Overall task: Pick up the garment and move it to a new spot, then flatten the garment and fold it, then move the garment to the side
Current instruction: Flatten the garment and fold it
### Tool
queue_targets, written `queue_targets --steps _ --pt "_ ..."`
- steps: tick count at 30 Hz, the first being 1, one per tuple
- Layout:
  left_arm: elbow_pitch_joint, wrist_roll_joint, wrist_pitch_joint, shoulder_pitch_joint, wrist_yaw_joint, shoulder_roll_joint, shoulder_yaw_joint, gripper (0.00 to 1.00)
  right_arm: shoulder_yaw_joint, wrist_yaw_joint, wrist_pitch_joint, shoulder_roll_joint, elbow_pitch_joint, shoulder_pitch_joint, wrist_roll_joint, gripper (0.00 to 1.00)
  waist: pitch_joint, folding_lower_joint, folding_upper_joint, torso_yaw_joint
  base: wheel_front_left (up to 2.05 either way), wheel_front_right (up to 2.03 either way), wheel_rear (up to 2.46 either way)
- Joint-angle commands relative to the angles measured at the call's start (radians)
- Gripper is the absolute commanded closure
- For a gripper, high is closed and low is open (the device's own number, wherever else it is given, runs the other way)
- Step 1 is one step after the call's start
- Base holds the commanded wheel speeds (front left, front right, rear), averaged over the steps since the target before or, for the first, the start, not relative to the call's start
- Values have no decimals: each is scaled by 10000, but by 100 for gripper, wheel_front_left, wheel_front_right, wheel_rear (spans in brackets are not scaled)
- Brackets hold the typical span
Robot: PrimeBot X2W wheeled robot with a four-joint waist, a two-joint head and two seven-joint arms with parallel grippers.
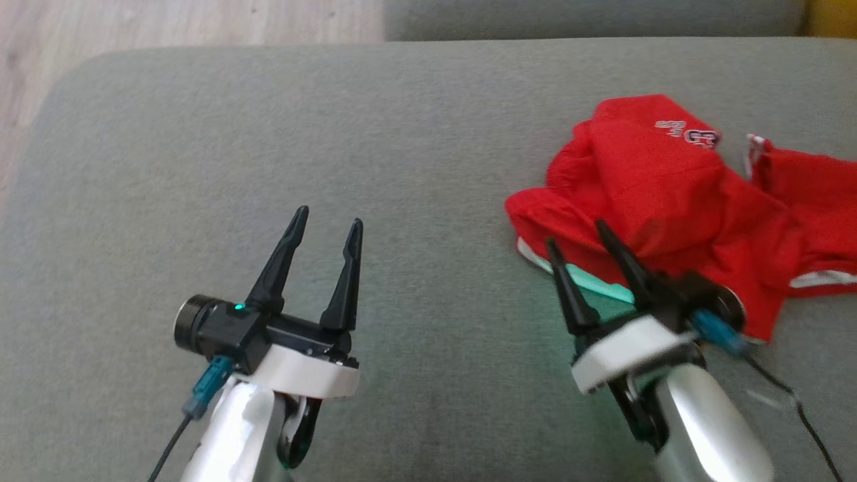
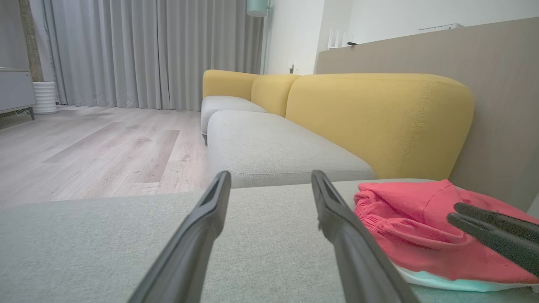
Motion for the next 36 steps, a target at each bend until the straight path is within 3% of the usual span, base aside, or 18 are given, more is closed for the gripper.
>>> queue_targets --steps 1,9,22,23,24,25,36 --pt "-245 38 -42 -442 -25 12 222 0 337 -9 273 -32 41 -577 155 0 141 0 0 242 0 0 0" --pt "-231 -80 -42 -581 -36 -2 118 0 163 -9 1341 -32 2401 -1995 -46 0 396 0 0 870 0 0 0" --pt "-308 -120 -42 -663 -43 -10 35 0 29 -9 1129 -32 4740 -3142 -268 0 744 0 0 1114 0 0 0" --pt "-306 -132 -42 -673 -43 -10 22 0 71 -9 998 -32 4831 -3214 -176 39 755 0 0 1129 0 0 0" --pt "-304 -143 -42 -681 -43 -10 12 0 139 -9 852 -32 4904 -3284 -56 92 762 0 0 1141 0 0 0" --pt "-300 -152 -42 -690 -44 -11 5 0 269 -9 687 -32 4949 -3355 95 100 769 0 0 1153 0 0 0" --pt "-256 -252 -42 -779 -22 -12 -102 0 2442 -9 -762 -32 4621 -4118 1669 100 754 0 0 1296 0 0 0"
